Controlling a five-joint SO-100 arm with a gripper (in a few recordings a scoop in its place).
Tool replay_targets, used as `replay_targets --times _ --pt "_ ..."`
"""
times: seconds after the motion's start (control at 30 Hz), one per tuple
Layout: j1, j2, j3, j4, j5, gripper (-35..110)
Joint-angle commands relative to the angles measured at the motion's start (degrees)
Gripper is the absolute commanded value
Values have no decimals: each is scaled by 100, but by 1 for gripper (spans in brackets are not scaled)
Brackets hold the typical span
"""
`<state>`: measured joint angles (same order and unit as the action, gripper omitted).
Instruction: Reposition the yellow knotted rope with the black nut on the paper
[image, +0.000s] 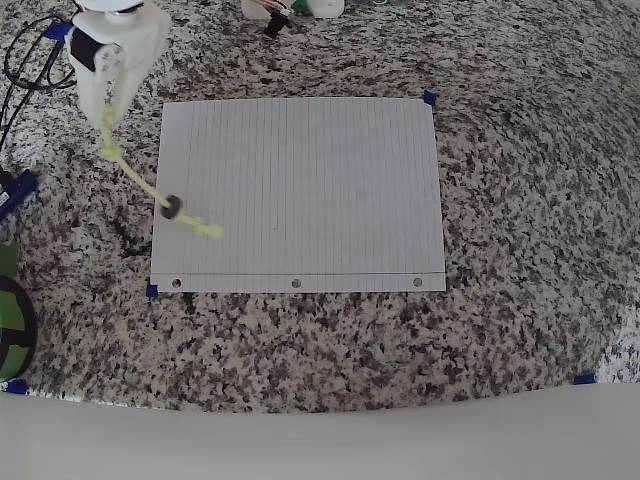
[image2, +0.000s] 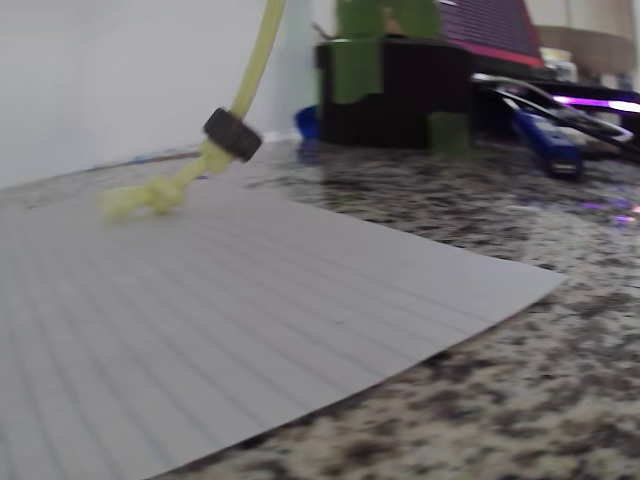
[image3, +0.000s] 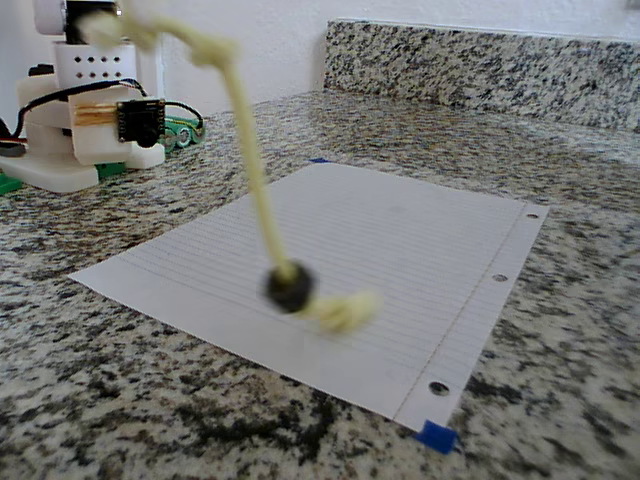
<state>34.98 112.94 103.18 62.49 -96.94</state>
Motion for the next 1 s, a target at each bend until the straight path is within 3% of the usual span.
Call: replay_targets --times 0.0,0.23,0.4,0.73,0.97 --pt "422 483 -35 -264 185 0" --pt "1143 932 0 -598 422 0" --pt "1090 923 580 -896 580 0" --pt "325 1652 1934 -1204 765 0" --pt "-1020 2417 2654 -1503 1134 0"
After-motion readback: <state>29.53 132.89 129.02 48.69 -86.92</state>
